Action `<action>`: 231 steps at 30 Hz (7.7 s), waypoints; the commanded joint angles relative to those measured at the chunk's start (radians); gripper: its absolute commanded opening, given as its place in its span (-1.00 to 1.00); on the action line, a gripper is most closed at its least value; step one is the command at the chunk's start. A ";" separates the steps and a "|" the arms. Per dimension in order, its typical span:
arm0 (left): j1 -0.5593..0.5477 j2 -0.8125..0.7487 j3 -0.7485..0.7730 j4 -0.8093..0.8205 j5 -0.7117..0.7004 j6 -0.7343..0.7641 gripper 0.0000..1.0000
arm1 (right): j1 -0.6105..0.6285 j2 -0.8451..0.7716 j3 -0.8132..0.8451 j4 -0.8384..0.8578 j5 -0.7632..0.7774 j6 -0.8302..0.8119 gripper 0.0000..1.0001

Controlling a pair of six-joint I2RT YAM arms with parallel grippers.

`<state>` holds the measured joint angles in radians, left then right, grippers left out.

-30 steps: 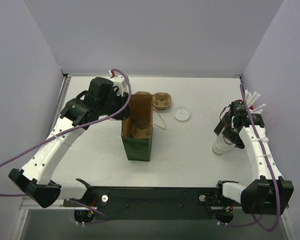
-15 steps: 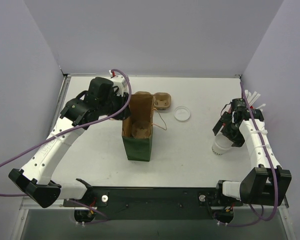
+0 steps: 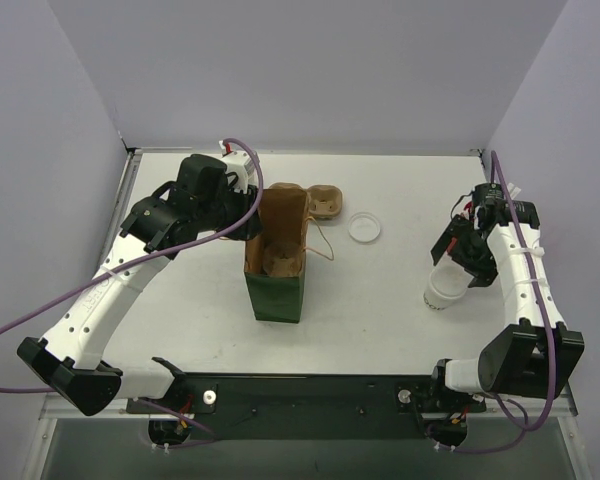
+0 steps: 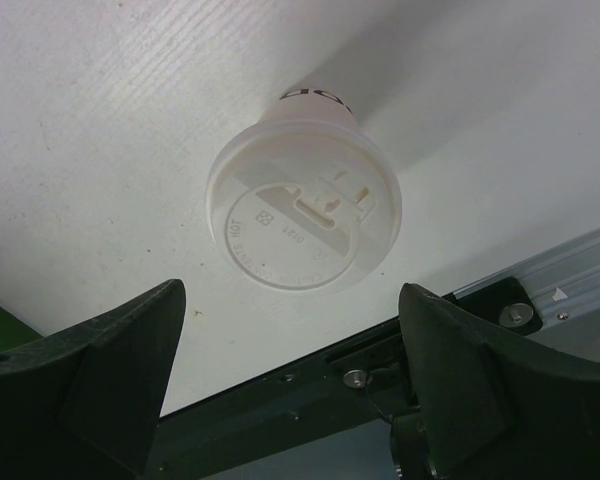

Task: Pack the takeout coffee

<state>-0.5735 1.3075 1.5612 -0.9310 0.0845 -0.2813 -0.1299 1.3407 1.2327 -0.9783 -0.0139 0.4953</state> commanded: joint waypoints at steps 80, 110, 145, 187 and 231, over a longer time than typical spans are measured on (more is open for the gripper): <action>0.011 -0.007 -0.006 0.043 0.018 0.021 -0.23 | 0.010 0.049 -0.022 -0.010 0.040 0.005 0.60; 0.012 0.006 -0.004 0.043 0.018 0.025 -0.23 | 0.009 0.110 -0.078 0.030 0.046 -0.006 0.56; 0.012 0.026 0.011 0.029 -0.017 0.034 -0.24 | 0.082 0.014 0.068 -0.076 -0.026 -0.001 -0.01; 0.015 0.142 0.083 -0.124 -0.146 0.077 -0.10 | 0.216 -0.063 0.355 -0.221 -0.116 -0.009 -0.03; -0.275 0.357 0.405 -0.258 -0.655 0.039 -1.00 | 0.489 0.078 0.737 -0.131 -0.388 0.229 -0.06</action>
<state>-0.8349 1.6547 1.8797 -1.1488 -0.5358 -0.2264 0.3420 1.4048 1.9442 -1.1488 -0.3500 0.6613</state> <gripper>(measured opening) 0.023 0.710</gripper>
